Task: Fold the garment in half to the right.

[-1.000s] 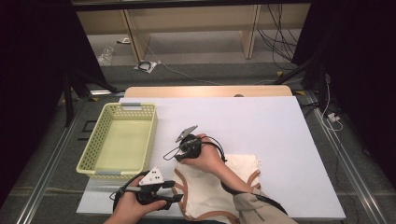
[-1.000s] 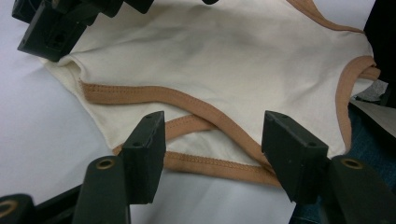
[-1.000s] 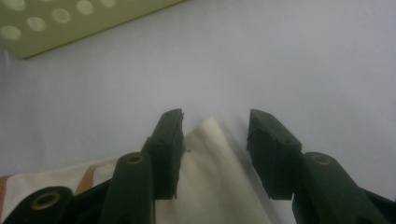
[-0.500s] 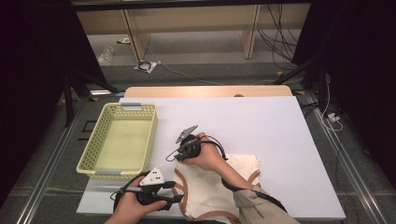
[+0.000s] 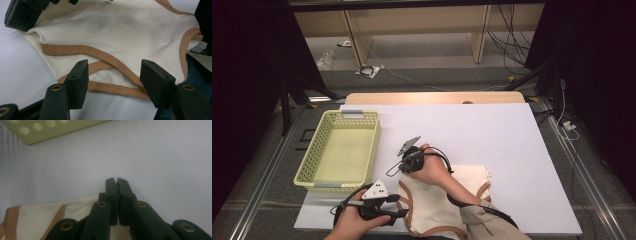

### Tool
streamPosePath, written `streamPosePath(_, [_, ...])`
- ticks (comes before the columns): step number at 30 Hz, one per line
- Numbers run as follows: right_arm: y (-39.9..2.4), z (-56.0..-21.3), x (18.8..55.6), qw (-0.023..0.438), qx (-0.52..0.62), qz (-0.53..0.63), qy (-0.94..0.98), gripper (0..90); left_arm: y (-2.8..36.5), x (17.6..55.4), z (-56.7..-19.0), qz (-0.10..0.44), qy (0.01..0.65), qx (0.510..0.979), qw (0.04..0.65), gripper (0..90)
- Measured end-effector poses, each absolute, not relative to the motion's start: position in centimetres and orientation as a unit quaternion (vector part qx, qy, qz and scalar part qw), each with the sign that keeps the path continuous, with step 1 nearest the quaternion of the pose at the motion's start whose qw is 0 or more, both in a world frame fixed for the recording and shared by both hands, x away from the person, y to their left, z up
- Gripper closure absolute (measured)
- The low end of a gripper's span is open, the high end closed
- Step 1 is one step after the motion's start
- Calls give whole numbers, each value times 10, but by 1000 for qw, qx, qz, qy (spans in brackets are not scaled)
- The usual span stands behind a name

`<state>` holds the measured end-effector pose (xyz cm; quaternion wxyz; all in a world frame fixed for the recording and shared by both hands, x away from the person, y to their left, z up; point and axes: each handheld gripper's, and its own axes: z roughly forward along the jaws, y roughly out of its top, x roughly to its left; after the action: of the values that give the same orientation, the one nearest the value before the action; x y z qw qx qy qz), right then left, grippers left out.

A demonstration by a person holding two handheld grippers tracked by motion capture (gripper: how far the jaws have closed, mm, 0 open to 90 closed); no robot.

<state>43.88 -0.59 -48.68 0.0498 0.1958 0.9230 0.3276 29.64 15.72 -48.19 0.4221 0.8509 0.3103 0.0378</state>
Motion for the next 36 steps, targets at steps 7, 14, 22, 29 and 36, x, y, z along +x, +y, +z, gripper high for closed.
streamPosePath(7, [-5,-485,437,58,196,325,923,898,156,295,-483,35,307,854,418,402])
streamPosePath(14, [-6,-482,436,65,196,332,921,899,155,293,-483,42,313,857,407,406])
streamPosePath(22, [-7,-472,436,75,199,350,912,899,155,290,-485,49,333,859,387,370])
streamPosePath(29, [-12,-464,438,82,203,363,906,899,154,292,-490,43,343,857,381,347])
streamPosePath(36, [-14,-460,438,84,200,362,907,899,152,295,-492,52,358,851,381,324])
